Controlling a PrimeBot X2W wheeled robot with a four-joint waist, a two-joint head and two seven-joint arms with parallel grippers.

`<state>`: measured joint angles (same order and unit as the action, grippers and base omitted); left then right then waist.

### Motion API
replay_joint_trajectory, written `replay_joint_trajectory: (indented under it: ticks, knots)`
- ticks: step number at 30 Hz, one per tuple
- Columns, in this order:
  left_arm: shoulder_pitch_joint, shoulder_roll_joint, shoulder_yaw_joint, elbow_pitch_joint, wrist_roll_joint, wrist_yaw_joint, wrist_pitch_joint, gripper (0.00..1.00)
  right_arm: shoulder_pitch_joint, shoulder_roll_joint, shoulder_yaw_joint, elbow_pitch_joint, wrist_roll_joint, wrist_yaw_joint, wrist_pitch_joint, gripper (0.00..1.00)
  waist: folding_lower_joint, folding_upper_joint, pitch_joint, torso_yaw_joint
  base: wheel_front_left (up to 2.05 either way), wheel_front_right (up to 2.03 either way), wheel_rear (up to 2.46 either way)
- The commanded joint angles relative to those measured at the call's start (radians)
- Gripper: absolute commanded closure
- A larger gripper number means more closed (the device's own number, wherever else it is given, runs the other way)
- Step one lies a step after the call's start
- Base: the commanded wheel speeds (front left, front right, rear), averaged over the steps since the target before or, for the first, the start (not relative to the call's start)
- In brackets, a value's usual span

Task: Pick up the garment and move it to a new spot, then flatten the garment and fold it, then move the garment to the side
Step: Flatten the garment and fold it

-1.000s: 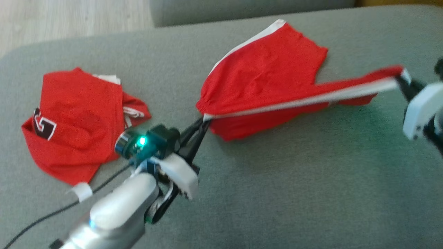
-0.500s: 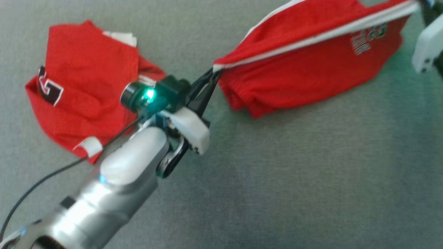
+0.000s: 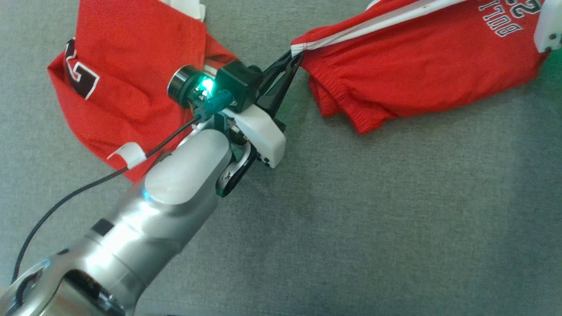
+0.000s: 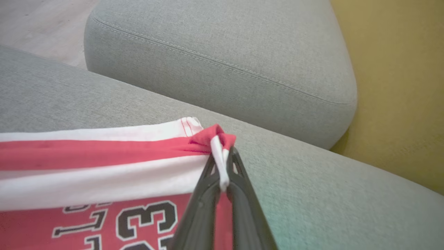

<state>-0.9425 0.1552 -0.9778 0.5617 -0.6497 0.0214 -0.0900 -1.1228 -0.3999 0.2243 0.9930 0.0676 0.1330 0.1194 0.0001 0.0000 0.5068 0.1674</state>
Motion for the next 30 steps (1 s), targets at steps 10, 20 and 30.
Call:
replay_joint_trajectory:
  ticks: [10,20,30]
  knots:
    - [-0.055,-0.012,0.019,0.033,0.0,-0.005,-0.027,0.0,-0.093,0.012,-0.022,0.09,-0.051,-0.002,-0.094,0.0,-0.0001,0.0,0.021,0.028,0.0,0.0,0.0]
    - [-0.042,0.015,0.068,0.077,-0.017,0.038,-0.105,0.0,-0.077,0.053,-0.127,0.154,-0.057,-0.002,-0.273,0.0,-0.0001,0.0,-0.067,-0.011,0.0,0.0,0.0]
    - [0.06,0.1,0.23,-0.044,0.015,0.142,-0.171,0.0,0.102,0.184,-0.2,0.013,0.098,-0.002,-0.38,0.0,-0.0001,0.0,-0.236,-0.084,0.0,0.0,0.0]
